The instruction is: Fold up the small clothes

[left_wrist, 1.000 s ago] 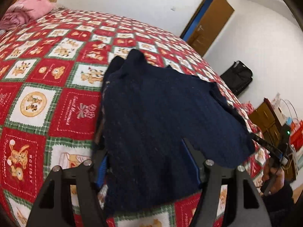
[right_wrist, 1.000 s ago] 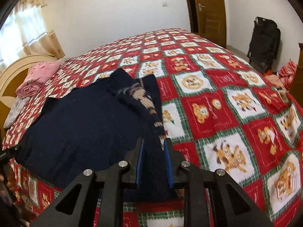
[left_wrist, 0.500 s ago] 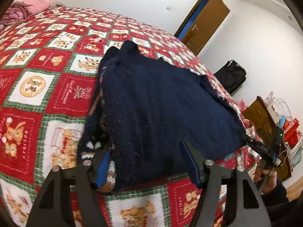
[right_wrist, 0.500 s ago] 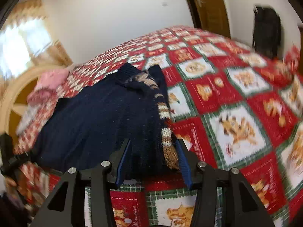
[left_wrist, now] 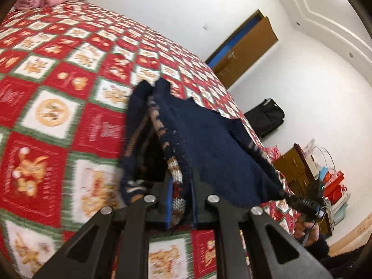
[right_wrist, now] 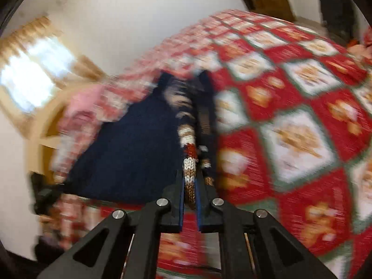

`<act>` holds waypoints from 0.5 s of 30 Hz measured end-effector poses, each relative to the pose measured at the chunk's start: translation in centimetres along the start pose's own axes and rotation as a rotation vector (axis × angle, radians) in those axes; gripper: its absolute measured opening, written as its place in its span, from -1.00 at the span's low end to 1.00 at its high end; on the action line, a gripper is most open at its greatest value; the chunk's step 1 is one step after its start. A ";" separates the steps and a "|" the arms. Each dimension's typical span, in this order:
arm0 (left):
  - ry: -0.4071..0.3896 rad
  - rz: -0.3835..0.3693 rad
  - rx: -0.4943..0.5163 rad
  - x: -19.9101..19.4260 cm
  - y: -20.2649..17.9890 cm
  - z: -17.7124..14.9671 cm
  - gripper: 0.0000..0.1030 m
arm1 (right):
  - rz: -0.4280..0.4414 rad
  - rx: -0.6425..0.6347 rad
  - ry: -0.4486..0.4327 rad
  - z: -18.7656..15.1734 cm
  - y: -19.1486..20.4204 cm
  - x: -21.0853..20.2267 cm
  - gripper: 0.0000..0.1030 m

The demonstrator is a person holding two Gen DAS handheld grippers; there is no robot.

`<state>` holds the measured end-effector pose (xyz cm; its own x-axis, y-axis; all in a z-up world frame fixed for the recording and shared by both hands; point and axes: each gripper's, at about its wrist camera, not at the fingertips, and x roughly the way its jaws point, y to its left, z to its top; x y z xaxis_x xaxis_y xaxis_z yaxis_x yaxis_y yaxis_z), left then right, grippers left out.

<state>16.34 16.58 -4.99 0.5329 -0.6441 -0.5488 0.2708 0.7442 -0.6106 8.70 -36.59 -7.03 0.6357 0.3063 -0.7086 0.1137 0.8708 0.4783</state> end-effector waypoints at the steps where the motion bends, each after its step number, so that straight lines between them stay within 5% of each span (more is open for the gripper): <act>1: 0.015 0.028 0.003 0.0 0.5 -0.3 -0.75 | -0.046 0.013 0.023 -0.5 -1.0 0.7 -0.85; 5: 0.086 0.126 0.005 1.1 1.8 -1.5 -0.75 | -0.031 0.078 0.020 -0.7 -2.1 1.5 -0.83; 9: 0.057 0.173 0.011 0.4 1.7 -0.5 -0.67 | -0.110 0.004 -0.058 1.6 0.2 -0.5 -0.76; 13: -0.007 0.267 0.002 -0.7 1.3 2.0 -0.60 | -0.269 -0.202 -0.224 4.0 4.5 -2.6 -0.75; 15: -0.047 0.293 0.037 -0.6 0.7 3.1 -0.60 | -0.278 -0.331 -0.223 5.0 7.0 -1.9 -0.75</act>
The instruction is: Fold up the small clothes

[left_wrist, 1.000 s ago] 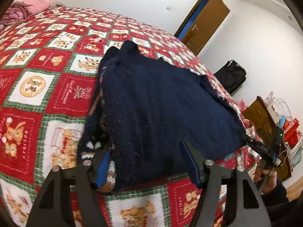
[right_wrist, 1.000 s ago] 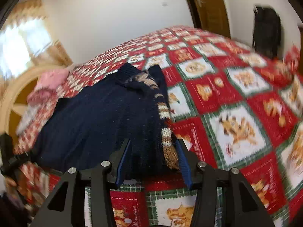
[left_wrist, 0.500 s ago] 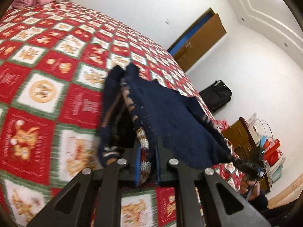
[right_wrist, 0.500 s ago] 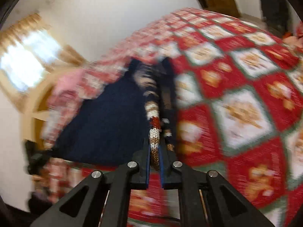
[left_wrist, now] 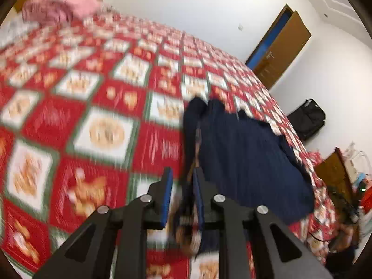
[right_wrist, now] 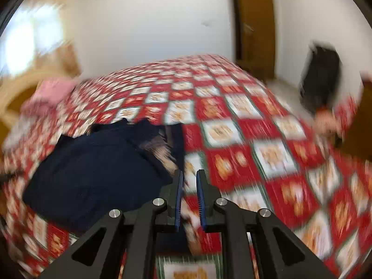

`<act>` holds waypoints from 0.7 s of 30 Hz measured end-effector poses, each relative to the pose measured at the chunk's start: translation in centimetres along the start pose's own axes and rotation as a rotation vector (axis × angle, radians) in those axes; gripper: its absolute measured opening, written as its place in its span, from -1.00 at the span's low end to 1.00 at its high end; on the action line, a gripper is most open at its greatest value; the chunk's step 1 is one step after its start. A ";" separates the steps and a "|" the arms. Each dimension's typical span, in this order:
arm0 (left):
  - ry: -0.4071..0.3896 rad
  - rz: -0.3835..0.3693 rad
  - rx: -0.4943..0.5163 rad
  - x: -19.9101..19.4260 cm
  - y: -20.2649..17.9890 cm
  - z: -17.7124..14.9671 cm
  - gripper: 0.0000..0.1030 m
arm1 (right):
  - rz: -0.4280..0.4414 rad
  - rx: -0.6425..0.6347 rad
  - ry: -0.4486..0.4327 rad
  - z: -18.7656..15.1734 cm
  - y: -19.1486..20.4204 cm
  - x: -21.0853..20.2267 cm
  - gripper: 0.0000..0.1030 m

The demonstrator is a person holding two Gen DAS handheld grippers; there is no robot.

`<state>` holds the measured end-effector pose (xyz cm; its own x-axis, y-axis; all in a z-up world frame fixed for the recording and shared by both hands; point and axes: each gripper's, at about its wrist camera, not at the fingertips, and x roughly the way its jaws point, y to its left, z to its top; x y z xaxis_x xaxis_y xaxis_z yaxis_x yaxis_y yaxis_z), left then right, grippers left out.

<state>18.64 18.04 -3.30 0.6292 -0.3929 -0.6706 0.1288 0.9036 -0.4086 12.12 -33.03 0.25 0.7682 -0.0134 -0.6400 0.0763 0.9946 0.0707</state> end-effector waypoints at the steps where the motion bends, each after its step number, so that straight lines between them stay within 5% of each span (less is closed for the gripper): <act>1: -0.015 -0.016 0.029 0.2 -1.2 0.7 -0.60 | 0.030 -0.083 0.014 0.8 1.9 1.0 -0.75; 6: 0.036 -0.024 0.161 4.6 -7.5 1.6 -0.33 | 0.241 -0.294 0.147 1.9 9.7 8.1 -0.75; 9: 0.071 0.011 0.202 7.8 -9.8 1.3 -0.30 | 0.323 -0.247 0.222 2.2 11.4 12.9 -0.75; 12: 0.095 0.029 0.193 9.7 -10.3 1.6 -0.26 | 0.327 -0.140 0.245 3.7 8.7 16.2 -0.75; 16: 0.104 0.064 0.180 11.3 -9.0 2.2 -0.21 | 0.270 0.073 0.255 6.1 0.6 18.9 -0.75; 21: 0.092 0.043 0.143 12.2 -7.9 2.5 -0.20 | -0.028 0.242 0.157 7.5 -7.9 18.0 -0.75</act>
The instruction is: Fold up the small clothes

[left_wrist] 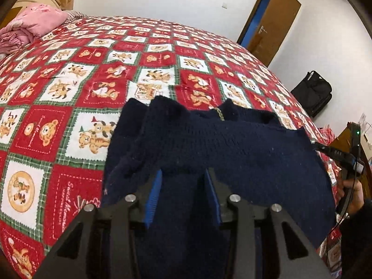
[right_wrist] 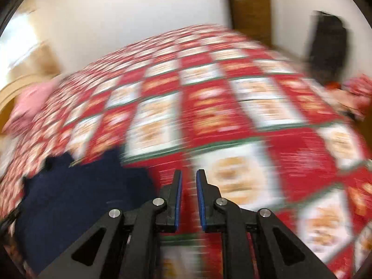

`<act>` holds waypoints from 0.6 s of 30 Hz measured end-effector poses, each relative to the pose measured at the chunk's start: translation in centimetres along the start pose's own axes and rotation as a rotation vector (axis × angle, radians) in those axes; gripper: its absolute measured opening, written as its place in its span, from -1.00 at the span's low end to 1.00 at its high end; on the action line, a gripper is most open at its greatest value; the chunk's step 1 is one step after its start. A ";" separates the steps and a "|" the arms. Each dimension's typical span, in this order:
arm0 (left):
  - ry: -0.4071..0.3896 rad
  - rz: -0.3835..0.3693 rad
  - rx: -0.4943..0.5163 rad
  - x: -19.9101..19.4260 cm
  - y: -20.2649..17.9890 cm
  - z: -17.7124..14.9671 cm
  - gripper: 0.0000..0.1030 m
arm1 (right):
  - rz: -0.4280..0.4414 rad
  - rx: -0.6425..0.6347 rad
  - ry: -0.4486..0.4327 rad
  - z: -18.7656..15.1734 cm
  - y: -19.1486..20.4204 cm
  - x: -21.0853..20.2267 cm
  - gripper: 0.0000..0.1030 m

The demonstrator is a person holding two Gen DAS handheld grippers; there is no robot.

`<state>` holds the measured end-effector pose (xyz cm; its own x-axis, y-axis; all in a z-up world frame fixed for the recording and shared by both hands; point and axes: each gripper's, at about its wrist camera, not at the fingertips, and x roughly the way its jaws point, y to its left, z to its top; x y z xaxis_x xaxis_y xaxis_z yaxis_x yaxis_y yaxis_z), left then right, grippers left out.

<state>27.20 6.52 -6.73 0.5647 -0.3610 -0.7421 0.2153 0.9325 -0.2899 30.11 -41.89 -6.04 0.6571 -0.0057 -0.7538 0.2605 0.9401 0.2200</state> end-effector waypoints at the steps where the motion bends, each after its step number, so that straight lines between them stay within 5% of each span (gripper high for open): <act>1: -0.003 0.005 0.007 0.1 -0.1 0.0 -0.17 | 0.028 0.031 -0.013 -0.2 -0.3 -0.7 -0.75; 4: -0.023 0.018 0.049 0.5 -0.9 -0.3 0.05 | 0.179 0.001 -0.031 -2.7 2.3 -3.8 -0.75; 6: -0.042 0.040 0.084 0.7 -1.7 -0.6 0.18 | 0.201 -0.102 -0.034 -4.8 5.6 -5.1 -0.75; 12: -0.065 0.123 0.142 -1.4 -3.4 -1.4 0.22 | 0.142 -0.244 0.020 -9.7 9.8 -2.6 -0.75; 15: -0.089 0.169 0.097 -3.4 -2.6 -2.8 0.39 | 0.159 -0.254 -0.078 -11.1 9.2 -2.8 -0.75; 18: -0.071 0.213 0.037 -4.1 -1.1 -4.2 0.40 | 0.088 -0.217 -0.037 -10.8 10.1 -3.6 -0.75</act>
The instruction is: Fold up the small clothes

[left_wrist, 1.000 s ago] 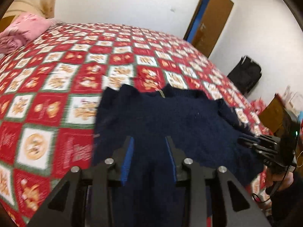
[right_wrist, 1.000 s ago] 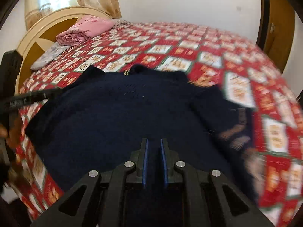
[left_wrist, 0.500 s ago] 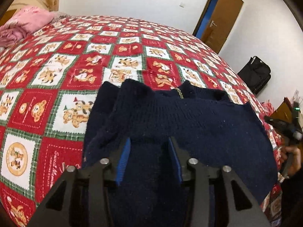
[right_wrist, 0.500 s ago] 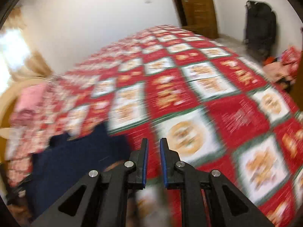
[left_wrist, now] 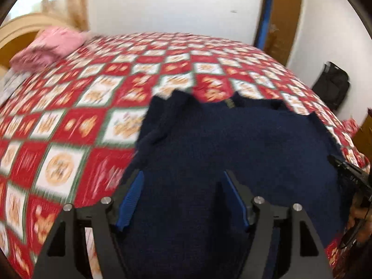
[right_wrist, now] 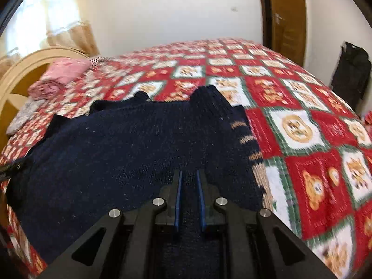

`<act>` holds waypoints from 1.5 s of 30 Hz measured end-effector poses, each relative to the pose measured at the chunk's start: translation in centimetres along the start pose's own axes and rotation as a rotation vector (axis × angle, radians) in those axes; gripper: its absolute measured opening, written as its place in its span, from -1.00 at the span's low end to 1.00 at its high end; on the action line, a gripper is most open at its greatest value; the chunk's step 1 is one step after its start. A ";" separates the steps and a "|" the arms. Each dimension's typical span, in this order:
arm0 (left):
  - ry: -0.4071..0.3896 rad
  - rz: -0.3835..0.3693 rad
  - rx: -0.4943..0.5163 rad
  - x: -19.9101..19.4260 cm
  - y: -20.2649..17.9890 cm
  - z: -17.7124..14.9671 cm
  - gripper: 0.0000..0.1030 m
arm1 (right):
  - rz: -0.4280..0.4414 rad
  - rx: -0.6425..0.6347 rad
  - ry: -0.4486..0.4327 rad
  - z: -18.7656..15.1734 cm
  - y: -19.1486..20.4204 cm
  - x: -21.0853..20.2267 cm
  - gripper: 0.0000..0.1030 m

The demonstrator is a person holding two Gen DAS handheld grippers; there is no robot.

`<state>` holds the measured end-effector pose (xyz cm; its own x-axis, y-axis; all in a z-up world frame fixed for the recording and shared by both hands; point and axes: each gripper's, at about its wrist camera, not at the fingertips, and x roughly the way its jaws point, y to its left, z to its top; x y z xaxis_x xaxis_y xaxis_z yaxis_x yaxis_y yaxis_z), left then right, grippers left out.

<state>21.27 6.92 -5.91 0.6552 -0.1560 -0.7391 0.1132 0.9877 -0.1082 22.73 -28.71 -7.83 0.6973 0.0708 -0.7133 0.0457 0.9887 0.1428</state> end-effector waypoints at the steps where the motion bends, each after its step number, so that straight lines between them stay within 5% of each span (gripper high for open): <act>1: 0.001 -0.008 -0.023 -0.5 0.6 -0.5 0.39 | -0.022 0.028 0.009 0.0 0.4 -0.7 -0.75; 8: -0.026 0.053 -0.023 -2.4 0.0 -2.1 0.40 | 0.112 -0.017 -0.115 -3.8 8.1 -7.7 -0.75; 14: -0.023 0.098 0.007 -3.2 -1.0 -3.1 0.40 | 0.151 -0.011 0.060 -8.5 11.1 -4.7 -0.74; 20: 0.003 0.119 0.025 -3.2 -0.8 -4.7 0.46 | 0.116 -0.018 0.065 -8.5 11.2 -5.5 -0.74; 24: -0.011 0.087 0.043 -4.2 -0.9 -5.4 0.51 | 0.178 0.063 0.032 -9.1 11.0 -8.1 -0.74; 29: -0.079 0.011 -0.080 -6.3 1.6 -5.7 0.84 | 0.199 0.033 0.009 -10.5 12.9 -9.9 -0.74; 34: -0.168 0.060 -0.237 -7.4 5.2 -5.2 0.88 | 0.221 0.007 0.005 -10.7 14.1 -9.9 -0.74; 42: 0.033 -0.047 -0.345 -1.2 5.6 -6.2 0.86 | 0.247 -0.008 0.047 -11.1 14.6 -8.7 -0.74; 45: 0.012 -0.015 -0.257 -1.1 3.8 -6.4 0.79 | 0.244 -0.003 0.043 -11.1 14.4 -8.6 -0.74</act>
<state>16.23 10.95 -9.75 0.6458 -0.1720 -0.7439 -0.0716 0.9564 -0.2832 9.47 -13.64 -7.21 0.6563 0.3128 -0.6866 -0.1220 0.9421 0.3125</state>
